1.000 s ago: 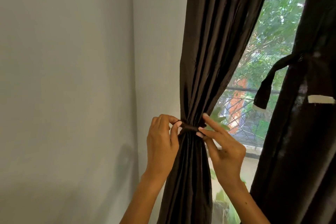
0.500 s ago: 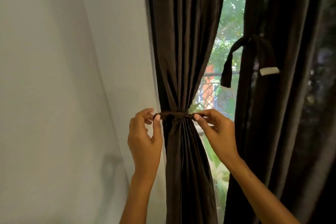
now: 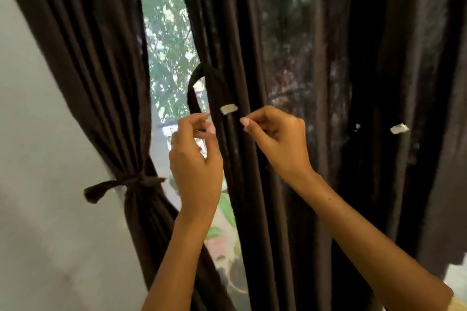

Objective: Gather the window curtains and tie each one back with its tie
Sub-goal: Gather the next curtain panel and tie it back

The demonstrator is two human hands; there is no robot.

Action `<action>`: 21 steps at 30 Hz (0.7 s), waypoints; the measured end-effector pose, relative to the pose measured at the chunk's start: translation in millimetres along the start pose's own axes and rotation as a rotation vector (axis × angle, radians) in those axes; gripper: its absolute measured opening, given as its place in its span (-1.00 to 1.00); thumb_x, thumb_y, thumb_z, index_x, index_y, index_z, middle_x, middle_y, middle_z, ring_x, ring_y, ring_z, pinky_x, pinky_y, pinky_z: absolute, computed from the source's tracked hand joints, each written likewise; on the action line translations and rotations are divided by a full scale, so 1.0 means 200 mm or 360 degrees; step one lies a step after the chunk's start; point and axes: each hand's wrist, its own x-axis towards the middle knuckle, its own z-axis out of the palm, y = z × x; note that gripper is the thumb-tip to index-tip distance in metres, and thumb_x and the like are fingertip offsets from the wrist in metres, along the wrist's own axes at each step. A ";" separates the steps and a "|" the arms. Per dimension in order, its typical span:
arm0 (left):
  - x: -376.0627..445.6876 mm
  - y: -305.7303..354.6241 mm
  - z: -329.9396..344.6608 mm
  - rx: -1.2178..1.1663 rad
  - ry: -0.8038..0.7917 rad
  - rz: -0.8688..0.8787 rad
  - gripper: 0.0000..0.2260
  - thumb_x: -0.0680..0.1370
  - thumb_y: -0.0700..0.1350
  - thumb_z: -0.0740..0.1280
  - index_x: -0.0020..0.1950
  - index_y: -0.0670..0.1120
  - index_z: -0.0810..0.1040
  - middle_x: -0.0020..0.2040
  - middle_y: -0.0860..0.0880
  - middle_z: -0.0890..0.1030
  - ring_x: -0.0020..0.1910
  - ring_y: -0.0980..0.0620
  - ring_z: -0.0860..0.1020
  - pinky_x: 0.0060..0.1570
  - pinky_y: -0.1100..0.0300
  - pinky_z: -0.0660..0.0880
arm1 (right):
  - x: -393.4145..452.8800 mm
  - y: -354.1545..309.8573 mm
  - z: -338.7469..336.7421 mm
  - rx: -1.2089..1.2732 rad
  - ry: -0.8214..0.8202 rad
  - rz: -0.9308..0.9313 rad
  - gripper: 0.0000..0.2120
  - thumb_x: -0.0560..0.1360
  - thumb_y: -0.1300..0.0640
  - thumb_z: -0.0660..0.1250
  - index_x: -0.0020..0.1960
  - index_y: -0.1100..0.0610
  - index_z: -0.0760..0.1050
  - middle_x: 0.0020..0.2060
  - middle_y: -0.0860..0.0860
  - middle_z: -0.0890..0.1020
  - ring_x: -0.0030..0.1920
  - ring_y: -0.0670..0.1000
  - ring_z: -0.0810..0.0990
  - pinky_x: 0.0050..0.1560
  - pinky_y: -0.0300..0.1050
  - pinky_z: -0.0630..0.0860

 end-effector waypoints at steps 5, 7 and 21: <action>0.23 0.28 0.34 0.0022 0.0075 0.0152 -0.89 0.58 -0.19 0.26 0.10 -0.10 0.50 -0.07 -0.04 0.59 -0.07 -0.01 0.55 -0.12 0.05 0.51 | 0.37 0.04 -0.28 0.0044 0.0091 -0.0222 -0.90 0.49 0.18 0.42 -0.13 0.22 0.62 -0.29 -0.03 0.68 -0.27 -0.11 0.65 -0.24 -0.17 0.56; 0.33 0.38 0.44 0.0029 0.0093 0.0190 -0.88 0.58 -0.19 0.26 0.11 -0.10 0.50 -0.05 -0.03 0.59 -0.07 0.02 0.55 -0.09 0.06 0.51 | 0.50 0.03 -0.35 0.0065 0.0092 -0.0273 -0.90 0.49 0.17 0.42 -0.14 0.21 0.62 -0.30 -0.04 0.68 -0.28 -0.11 0.65 -0.23 -0.13 0.58; 1.28 1.05 0.64 0.0702 0.0513 0.0666 -0.87 0.55 -0.22 0.24 0.08 -0.11 0.49 -0.02 -0.05 0.60 -0.03 -0.09 0.54 -0.06 -0.04 0.47 | 1.65 -0.41 -0.63 0.0060 0.0392 -0.0744 -0.90 0.50 0.06 0.34 -0.16 0.04 0.58 -0.38 -0.16 0.56 -0.26 -0.07 0.61 -0.32 -0.18 0.40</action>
